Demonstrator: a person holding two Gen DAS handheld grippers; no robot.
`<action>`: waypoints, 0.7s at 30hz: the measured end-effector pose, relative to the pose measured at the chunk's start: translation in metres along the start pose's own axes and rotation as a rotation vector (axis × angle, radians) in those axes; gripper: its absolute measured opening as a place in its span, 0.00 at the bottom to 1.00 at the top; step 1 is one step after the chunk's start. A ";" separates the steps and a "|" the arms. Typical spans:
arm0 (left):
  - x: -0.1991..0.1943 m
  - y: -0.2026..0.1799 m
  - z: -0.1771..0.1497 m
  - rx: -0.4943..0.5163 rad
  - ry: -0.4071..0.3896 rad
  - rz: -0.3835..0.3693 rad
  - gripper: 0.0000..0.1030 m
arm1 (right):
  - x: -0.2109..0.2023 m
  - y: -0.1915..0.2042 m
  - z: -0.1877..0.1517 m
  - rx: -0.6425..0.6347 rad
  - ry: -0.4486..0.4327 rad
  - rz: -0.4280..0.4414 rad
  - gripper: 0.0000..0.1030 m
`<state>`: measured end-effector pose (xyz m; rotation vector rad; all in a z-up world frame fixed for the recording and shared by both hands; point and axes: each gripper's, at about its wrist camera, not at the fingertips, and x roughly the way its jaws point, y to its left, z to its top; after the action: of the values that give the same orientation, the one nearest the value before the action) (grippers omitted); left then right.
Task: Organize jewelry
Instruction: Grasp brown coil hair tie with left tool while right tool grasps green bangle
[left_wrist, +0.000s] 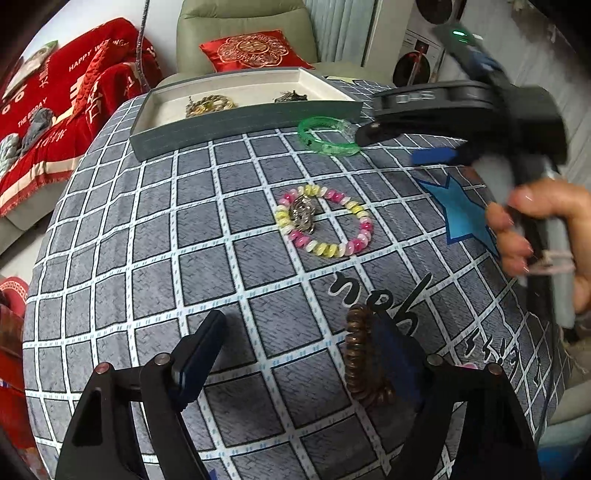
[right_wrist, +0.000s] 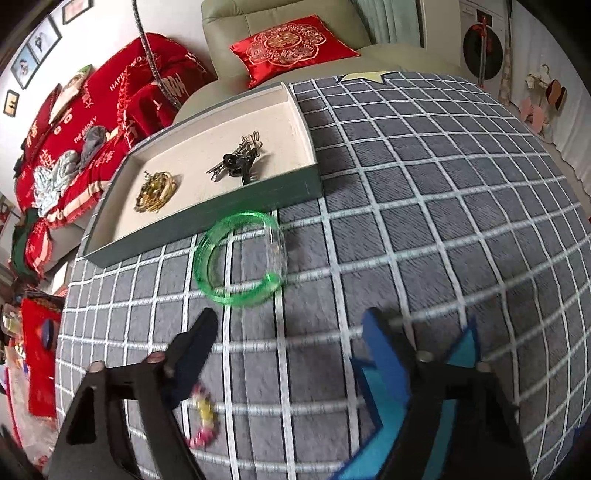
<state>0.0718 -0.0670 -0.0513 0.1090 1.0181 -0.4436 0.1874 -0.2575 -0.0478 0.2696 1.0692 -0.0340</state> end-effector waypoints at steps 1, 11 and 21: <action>0.000 -0.001 0.001 0.005 -0.004 0.001 0.88 | 0.005 0.002 0.004 -0.007 0.001 -0.010 0.75; 0.000 -0.014 0.005 0.039 -0.021 -0.072 0.57 | 0.023 0.023 0.014 -0.128 -0.005 -0.114 0.57; -0.001 -0.011 0.006 0.035 -0.027 -0.135 0.26 | 0.015 0.018 0.007 -0.148 -0.017 -0.124 0.13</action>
<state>0.0715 -0.0787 -0.0460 0.0659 0.9952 -0.5852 0.2036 -0.2404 -0.0541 0.0691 1.0654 -0.0683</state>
